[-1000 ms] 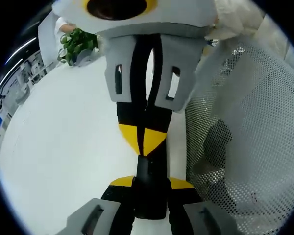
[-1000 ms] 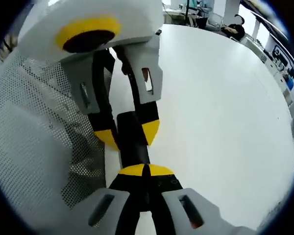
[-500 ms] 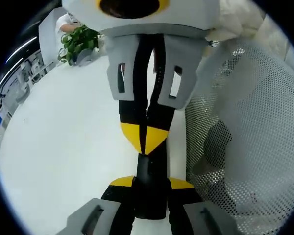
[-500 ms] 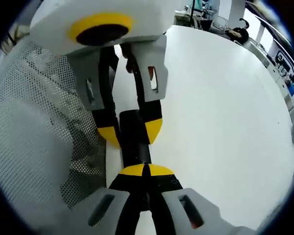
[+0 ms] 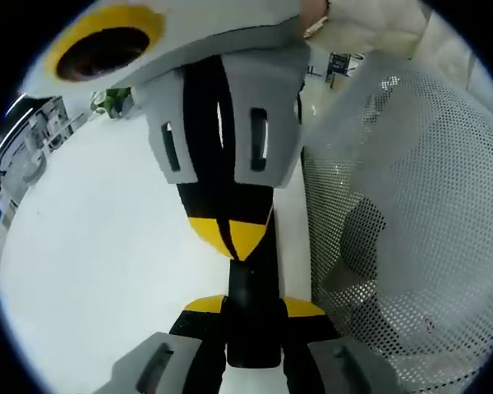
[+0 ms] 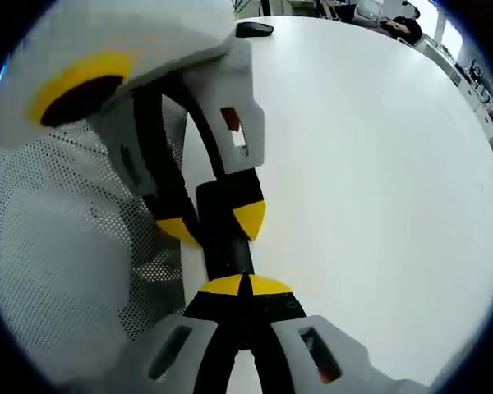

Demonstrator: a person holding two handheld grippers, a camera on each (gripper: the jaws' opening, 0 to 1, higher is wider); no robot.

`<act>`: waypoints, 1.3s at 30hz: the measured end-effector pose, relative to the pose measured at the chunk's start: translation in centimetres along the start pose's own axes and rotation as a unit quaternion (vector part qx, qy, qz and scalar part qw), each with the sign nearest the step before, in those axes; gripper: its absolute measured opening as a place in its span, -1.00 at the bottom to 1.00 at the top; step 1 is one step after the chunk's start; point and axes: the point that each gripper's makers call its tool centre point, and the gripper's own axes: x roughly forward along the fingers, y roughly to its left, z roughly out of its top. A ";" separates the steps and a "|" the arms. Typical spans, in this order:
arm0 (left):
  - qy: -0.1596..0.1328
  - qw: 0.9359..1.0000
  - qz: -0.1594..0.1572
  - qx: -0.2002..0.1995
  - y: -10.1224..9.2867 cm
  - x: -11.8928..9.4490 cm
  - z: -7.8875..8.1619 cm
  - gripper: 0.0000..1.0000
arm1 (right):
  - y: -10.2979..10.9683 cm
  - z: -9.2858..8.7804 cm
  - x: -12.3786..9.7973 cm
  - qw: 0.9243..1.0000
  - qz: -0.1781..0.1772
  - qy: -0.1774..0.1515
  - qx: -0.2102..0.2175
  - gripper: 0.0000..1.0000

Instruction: Press the specified remote control buttons in sequence, fully releasing each button before pressing the next.

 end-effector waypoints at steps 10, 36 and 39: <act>0.000 1.000 0.000 -0.010 -0.1 0.0 0.0 -0.51 | -0.1 -0.1 -0.2 0.997 -0.037 -0.073 -0.005 -1.00; 0.001 1.000 0.002 -0.020 0.0 0.1 0.1 -0.51 | 1.4 -0.4 -0.5 0.992 -0.070 -0.095 -0.041 -1.00; 0.002 1.000 0.003 -0.020 0.0 0.1 0.1 -0.51 | 1.6 -0.3 -0.5 0.991 -0.076 -0.093 -0.058 -1.00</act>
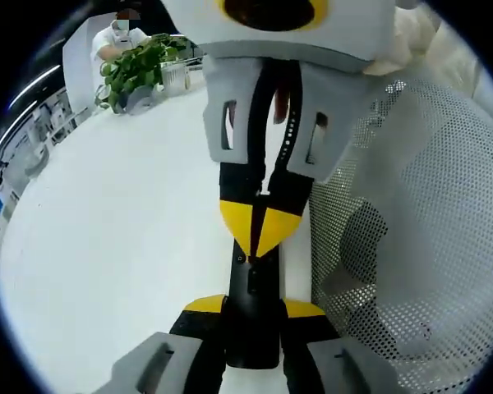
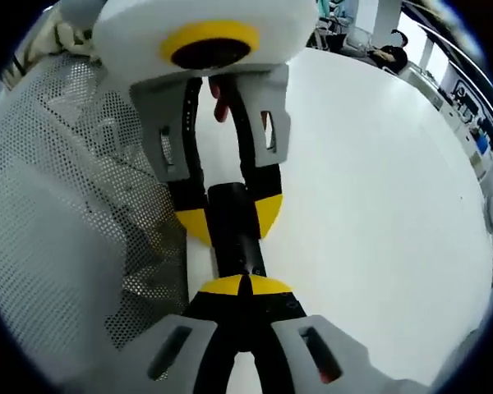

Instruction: Press the specified remote control buttons in sequence, fully releasing each button before pressing the next.

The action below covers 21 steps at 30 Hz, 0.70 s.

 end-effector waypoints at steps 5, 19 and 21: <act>0.000 1.000 0.000 -0.001 0.0 0.0 0.0 -0.51 | 0.0 0.1 0.1 1.000 -0.002 0.002 -0.031 -1.00; -0.004 1.000 -0.004 -0.003 -0.1 0.0 0.0 -0.51 | 0.1 0.3 0.2 0.996 0.015 0.013 -0.089 -1.00; -0.005 1.000 -0.004 -0.004 -0.1 0.0 0.0 -0.51 | 0.0 0.2 0.2 0.998 0.016 0.013 -0.062 -1.00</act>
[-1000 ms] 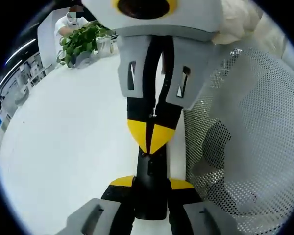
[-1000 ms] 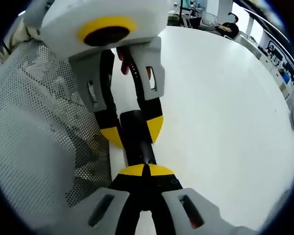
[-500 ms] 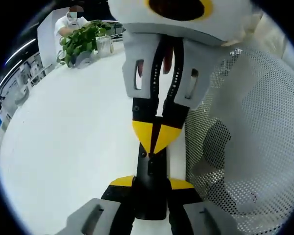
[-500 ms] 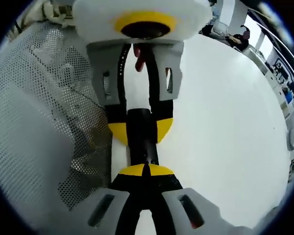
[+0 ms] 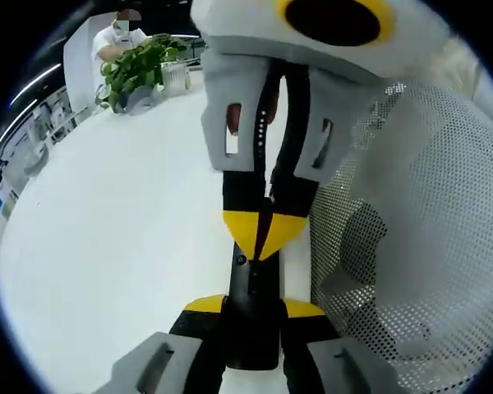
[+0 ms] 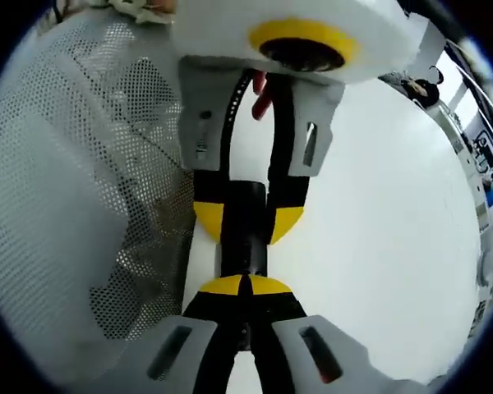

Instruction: Press the specified remote control buttons in sequence, fully releasing each button before pressing the next.

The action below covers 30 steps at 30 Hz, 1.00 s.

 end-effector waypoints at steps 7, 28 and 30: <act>-0.001 1.000 0.000 -0.002 0.1 0.0 0.0 -0.51 | -0.1 -0.1 0.0 0.997 -0.012 -0.006 0.082 -1.00; -0.001 1.000 0.001 0.002 0.0 0.0 0.0 -0.51 | 1.3 0.1 -0.1 0.997 -0.059 -0.051 0.002 -1.00; -0.002 1.000 0.001 0.002 0.0 0.0 0.0 -0.51 | 1.3 0.1 -0.1 0.997 -0.060 -0.050 -0.005 -1.00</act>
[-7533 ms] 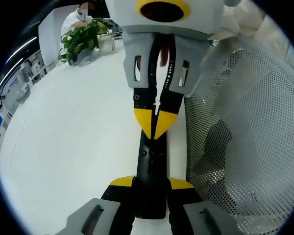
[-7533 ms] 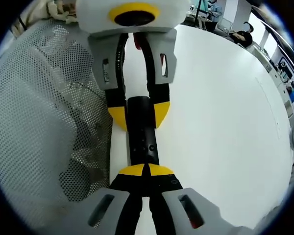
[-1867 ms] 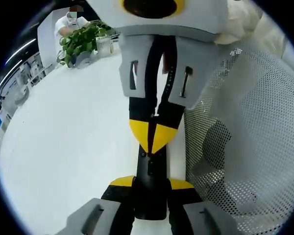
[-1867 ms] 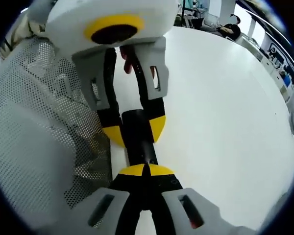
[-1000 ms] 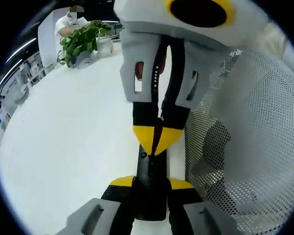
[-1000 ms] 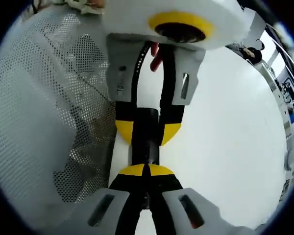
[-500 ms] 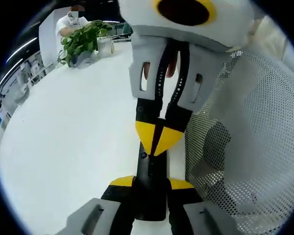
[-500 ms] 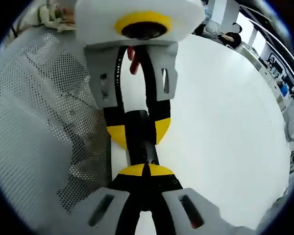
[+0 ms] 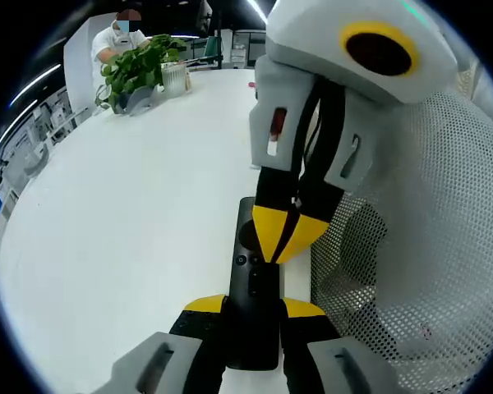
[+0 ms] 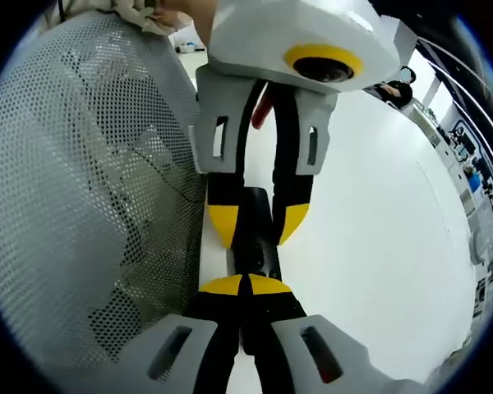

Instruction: Press the specified remote control buttons in sequence, fully releasing each button before pressing the next.

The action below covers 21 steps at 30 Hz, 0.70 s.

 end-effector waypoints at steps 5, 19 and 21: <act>-0.001 1.000 0.000 0.005 0.0 0.0 0.0 -0.51 | 0.1 0.0 0.1 0.996 -0.018 0.024 -0.084 -1.00; -0.004 1.000 -0.002 0.006 0.1 0.1 0.0 -0.51 | 0.2 0.0 0.5 0.981 -0.046 0.052 -0.182 -1.00; -0.004 1.000 -0.002 0.006 0.1 0.1 0.0 -0.51 | 0.2 0.0 0.4 0.989 -0.037 0.041 -0.139 -1.00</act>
